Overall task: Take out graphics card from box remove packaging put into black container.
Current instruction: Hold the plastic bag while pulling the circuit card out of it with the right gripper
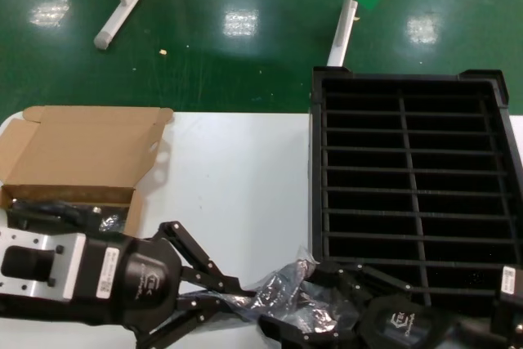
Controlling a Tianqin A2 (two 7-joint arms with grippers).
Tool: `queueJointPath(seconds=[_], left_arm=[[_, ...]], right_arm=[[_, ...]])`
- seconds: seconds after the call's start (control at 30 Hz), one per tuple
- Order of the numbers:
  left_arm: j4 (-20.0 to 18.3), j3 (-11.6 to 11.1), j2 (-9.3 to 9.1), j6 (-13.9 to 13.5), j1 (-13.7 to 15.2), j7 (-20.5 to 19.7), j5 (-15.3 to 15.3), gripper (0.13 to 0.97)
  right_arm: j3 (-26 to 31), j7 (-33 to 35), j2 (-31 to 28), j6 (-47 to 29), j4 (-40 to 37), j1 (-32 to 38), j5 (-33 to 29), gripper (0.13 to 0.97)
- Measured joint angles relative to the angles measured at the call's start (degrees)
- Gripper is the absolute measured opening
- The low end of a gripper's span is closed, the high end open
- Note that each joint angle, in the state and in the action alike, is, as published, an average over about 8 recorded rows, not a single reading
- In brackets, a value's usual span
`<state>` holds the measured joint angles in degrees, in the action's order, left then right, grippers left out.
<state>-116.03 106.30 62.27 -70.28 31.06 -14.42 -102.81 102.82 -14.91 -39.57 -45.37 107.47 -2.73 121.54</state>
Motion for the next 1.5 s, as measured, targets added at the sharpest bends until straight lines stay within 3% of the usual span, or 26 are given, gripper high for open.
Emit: queueJointPath(seconds=[0.27,0.4,0.67,0.97,1.5], left_arm=[[1.2,-0.1,0.08,-0.3,0.6,0.5,0.0,0.142],[1.1,0.1,-0.11,-0.4,1.0,0.0,-0.1,0.142],[1.0,0.6,-0.4,-1.1,1.8,-0.8,-0.2,0.142],[2.5,1.4,-1.11,-2.0,2.9,-0.1,0.5,0.142],[7.6,2.8,-2.53,-3.6,5.2,2.7,2.9,0.142]], right_arm=[[0.1,-0.2,-0.1,0.2,-0.1,0.0,-0.2,0.515],[0.1,-0.2,-0.1,0.1,-0.3,0.1,-0.1,0.515],[0.1,-0.1,0.2,-0.2,-0.7,0.6,0.1,0.328],[0.1,-0.2,0.3,-0.1,-1.3,1.1,0.0,0.209],[-0.3,-0.8,-0.2,0.2,-1.7,1.4,-0.1,0.197]])
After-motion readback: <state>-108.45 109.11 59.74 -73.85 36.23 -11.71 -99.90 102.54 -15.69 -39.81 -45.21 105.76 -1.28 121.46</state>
